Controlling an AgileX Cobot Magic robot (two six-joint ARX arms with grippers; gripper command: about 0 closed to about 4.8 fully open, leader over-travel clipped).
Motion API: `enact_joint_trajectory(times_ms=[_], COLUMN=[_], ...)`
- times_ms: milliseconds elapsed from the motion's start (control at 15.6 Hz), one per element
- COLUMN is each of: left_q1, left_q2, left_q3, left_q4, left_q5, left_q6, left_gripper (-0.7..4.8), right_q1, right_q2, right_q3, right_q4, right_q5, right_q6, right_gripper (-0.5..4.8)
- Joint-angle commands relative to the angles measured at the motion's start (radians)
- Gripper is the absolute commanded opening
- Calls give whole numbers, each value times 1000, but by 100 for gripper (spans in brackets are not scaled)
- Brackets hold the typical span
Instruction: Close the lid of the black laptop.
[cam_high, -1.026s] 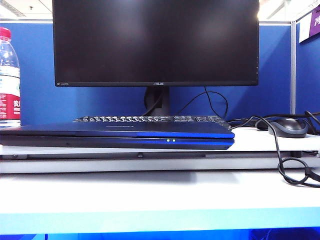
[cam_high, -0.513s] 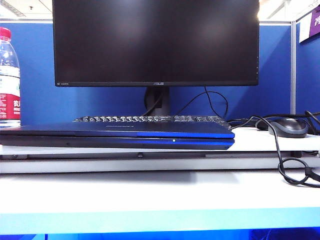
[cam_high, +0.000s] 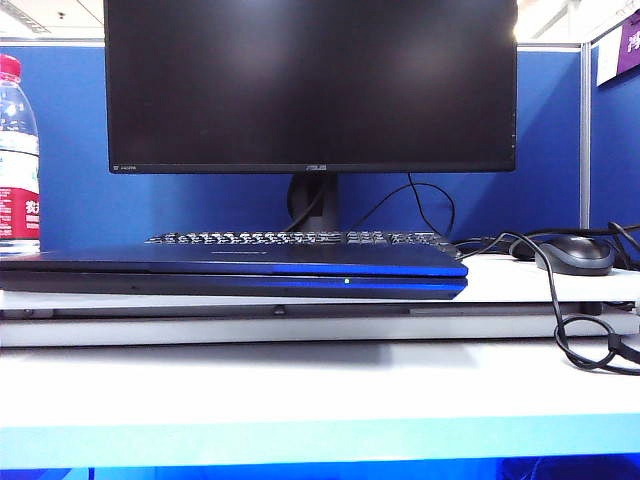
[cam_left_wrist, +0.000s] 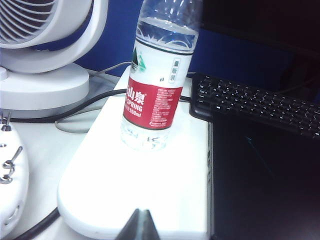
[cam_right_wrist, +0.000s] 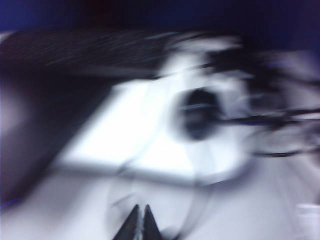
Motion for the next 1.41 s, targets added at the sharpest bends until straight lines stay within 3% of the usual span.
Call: enact_joint_trajectory(times_ms=[64,449,1411], left_q1=[0,0,0], left_q2=[-2,-2,-2], left_q3=[0,0,0], left_q4=[3,0,0], left_q5=[1,1,1], left_q6=[4,4,4], left_gripper=[-2,-2,-3], right_q1=[-161,-187,-124], right_q2=[-2,-2,-2], right_q3=[-173,-200,-200], right_q4=[411,441,441], right_q5=[-67,-52,-51], right_q6=[91,59,50], right_gripper=[-5,-5,-5])
